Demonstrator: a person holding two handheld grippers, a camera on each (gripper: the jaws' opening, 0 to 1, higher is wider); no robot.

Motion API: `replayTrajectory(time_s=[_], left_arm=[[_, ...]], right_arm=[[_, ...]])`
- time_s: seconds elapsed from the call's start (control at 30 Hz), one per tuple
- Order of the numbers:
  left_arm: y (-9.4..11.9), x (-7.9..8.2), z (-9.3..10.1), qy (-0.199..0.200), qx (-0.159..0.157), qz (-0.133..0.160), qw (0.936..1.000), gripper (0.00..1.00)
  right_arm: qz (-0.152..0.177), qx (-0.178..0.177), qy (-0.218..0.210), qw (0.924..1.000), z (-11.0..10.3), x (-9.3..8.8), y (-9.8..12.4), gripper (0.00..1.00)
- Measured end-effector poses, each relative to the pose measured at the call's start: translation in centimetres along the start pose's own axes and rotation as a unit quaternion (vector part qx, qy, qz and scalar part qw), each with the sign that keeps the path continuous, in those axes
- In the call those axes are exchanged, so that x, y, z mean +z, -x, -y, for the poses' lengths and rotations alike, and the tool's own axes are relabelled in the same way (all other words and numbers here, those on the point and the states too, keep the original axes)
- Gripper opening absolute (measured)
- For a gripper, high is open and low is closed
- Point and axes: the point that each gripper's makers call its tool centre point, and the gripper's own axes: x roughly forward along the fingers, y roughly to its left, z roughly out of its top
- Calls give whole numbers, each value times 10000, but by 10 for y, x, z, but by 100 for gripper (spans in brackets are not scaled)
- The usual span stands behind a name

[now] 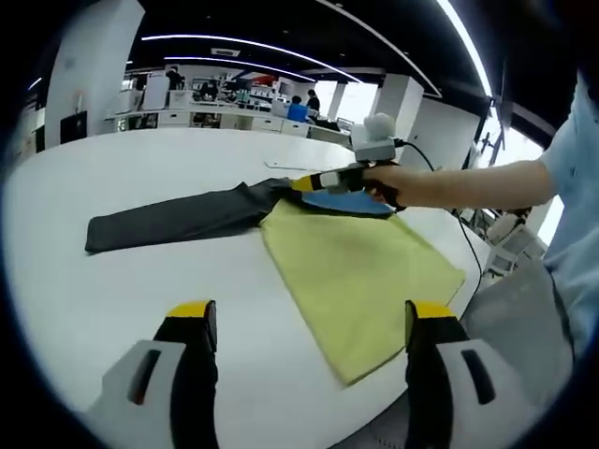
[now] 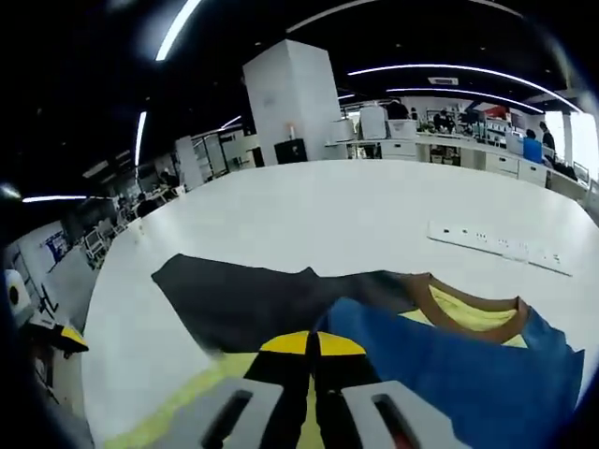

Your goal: Fold the garment on the visible template until the final outline fits inside the template.

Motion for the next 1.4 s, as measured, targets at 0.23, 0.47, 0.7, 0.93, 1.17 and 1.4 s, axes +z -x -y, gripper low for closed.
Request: replayTrajectory(time_s=[0.23, 0.47, 0.7, 0.93, 1.17, 1.4], left_arm=[[-1, -2, 1, 14, -21, -18, 10000, 80], [-3, 3, -2, 18, -46, 45, 10000, 80], [-6, 10, -8, 5, -70, 102, 9999, 80], [-10, 14, -19, -40, -40, 76, 10000, 78], [-22, 16, -44, 92, 50, 59, 9999, 77], [-27, 23, -79, 275, 366, 119, 9989, 73]], right_arm=[[300, 20, 165, 9994, 4, 4, 9, 30], [445, 51, 420, 9981, 16, 0, 24, 66], [551, -20, 366, 9978, 32, -3, 38, 93], [456, -90, 382, 9982, 43, -11, 43, 100], [368, -116, 439, 9983, 55, -17, 56, 100], [390, -163, 323, 9986, 68, -24, 77, 100]])
